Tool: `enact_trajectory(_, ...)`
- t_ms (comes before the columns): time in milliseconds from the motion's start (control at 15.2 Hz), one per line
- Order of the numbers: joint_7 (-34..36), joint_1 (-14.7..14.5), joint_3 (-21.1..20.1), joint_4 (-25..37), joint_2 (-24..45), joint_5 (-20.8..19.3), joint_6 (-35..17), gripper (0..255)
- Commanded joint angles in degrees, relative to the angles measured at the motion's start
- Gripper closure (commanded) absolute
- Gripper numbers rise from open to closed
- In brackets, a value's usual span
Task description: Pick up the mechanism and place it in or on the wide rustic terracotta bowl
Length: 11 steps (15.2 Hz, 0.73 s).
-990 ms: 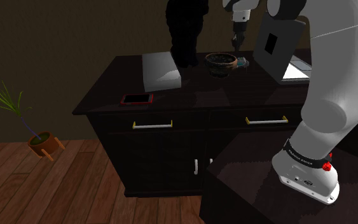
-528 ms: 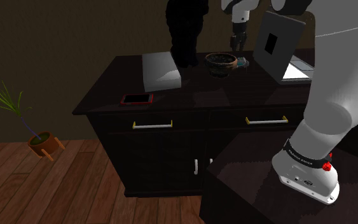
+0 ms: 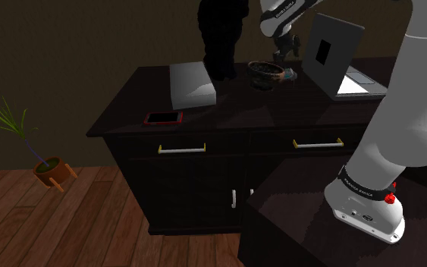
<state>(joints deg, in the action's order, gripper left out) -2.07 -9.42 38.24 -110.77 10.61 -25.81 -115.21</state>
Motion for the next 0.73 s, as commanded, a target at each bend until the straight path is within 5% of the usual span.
enact_trajectory(0, 1.98, -0.32, -0.65, -2.89, -0.13, 3.21, 1.43, 0)
enact_trajectory(660, 2.85, 6.16, -6.17, -4.91, 0.31, 1.82, -1.58, 0)
